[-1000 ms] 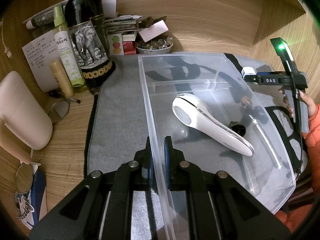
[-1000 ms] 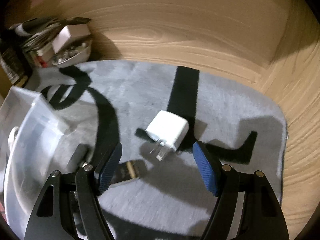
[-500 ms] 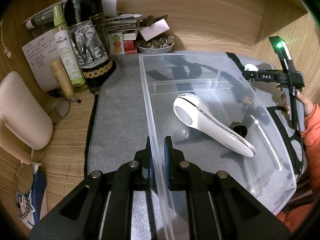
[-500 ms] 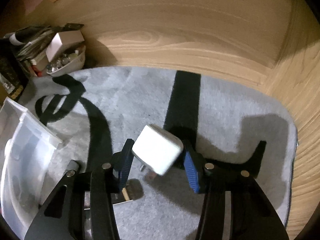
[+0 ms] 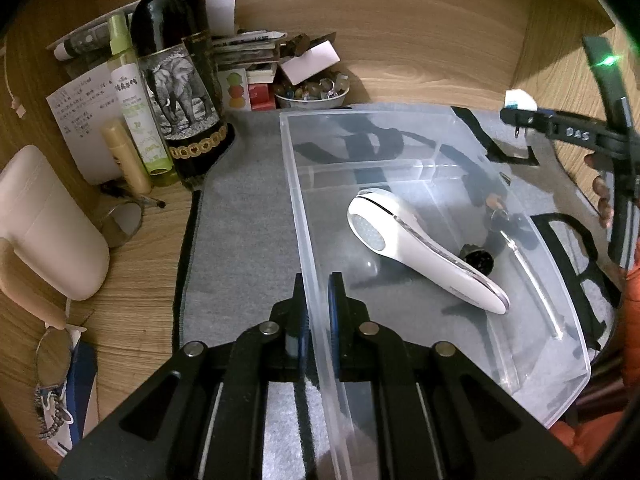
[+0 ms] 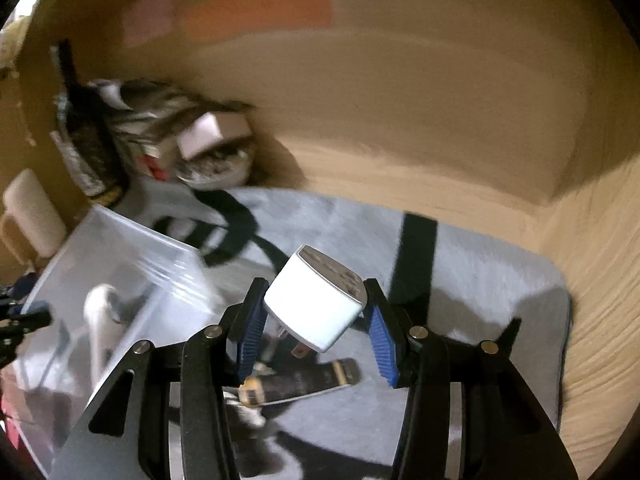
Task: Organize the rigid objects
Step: 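Carry the plug adapter into the box and open the right gripper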
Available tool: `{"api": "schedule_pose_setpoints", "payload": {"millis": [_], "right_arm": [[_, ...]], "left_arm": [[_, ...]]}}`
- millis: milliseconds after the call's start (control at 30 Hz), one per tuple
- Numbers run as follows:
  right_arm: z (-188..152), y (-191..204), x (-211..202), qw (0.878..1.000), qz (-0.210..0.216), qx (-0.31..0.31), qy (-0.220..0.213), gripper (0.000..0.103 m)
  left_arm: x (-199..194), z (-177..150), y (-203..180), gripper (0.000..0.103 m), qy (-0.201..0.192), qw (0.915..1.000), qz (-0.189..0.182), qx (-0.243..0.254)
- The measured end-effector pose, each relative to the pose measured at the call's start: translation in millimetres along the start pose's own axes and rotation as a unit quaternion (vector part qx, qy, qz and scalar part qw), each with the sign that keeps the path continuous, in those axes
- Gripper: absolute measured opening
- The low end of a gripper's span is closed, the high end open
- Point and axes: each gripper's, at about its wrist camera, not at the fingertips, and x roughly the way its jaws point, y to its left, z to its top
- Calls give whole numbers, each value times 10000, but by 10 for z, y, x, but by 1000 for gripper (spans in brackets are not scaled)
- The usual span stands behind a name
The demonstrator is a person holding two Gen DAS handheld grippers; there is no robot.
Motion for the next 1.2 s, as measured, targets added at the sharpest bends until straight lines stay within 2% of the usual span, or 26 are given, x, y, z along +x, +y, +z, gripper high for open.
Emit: {"api": "schedule_pose_setpoints", "payload": {"millis": [333,533,867,1200], "right_arm": [[206,552,-406,9959,398,-573,-583,44],[219,817,-478,9922,636,-826,-679,44],[159,1158,-276,9896,813,-1130,-365,44],[26,1243,39,9889,788,-1240,211,44]], "left_arm": [[-33,-11,-14,8,-31,10000,5,-35],[-41,-9,-10,8,-42,10000,-2,-48],[-46,-4,-17,8,-59,10000,9,-36],[-41,7,-46,8,-83,10000,2,-12]]}}
